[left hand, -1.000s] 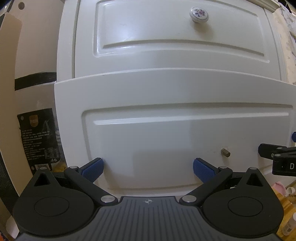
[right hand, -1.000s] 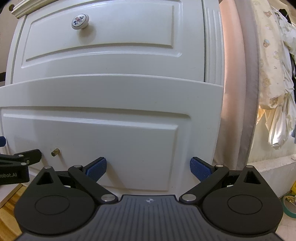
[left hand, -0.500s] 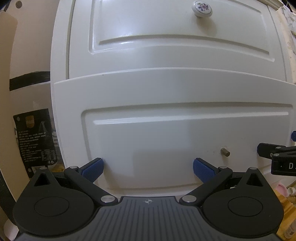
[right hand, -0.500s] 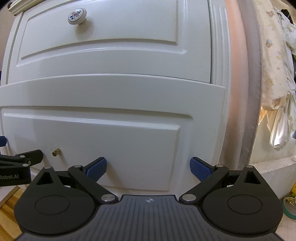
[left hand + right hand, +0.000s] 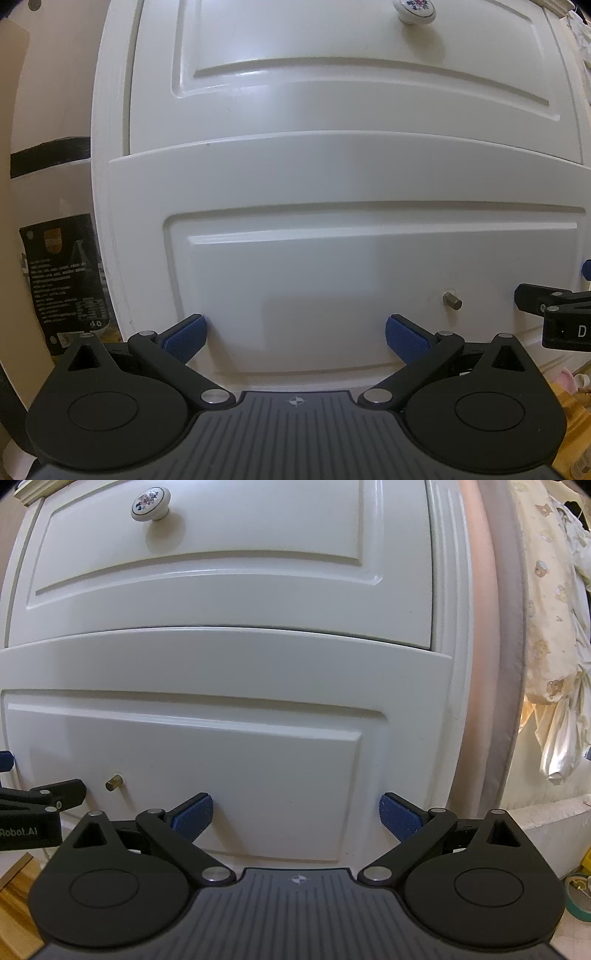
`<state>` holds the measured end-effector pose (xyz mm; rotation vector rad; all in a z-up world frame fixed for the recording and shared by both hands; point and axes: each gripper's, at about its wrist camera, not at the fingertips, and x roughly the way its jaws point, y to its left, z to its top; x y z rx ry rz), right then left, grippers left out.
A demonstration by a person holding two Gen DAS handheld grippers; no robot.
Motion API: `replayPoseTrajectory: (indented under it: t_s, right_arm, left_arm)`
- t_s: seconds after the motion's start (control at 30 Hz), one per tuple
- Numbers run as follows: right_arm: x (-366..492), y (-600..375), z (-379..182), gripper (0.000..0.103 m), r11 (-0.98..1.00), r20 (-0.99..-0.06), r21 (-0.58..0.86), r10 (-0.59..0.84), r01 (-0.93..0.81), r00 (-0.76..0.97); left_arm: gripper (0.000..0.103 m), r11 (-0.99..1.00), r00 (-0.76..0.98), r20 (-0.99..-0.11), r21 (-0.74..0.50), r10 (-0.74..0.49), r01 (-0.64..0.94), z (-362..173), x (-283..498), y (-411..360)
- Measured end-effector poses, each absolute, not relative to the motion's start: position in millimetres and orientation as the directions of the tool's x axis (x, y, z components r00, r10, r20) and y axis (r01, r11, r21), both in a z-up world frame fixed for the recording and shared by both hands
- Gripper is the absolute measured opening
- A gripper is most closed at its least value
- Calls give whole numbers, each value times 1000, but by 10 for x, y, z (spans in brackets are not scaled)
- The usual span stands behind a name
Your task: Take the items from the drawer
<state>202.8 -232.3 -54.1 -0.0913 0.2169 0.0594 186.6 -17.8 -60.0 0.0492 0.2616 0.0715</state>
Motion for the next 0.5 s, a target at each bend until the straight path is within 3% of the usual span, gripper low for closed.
replayPoseTrajectory:
  t_s: [0.5]
  right_arm:
    - [2137, -2373, -577, 103, 994, -214, -86, 51, -71, 975]
  left_arm:
    - [103, 996, 964, -255, 58, 80, -68, -565, 1939, -284]
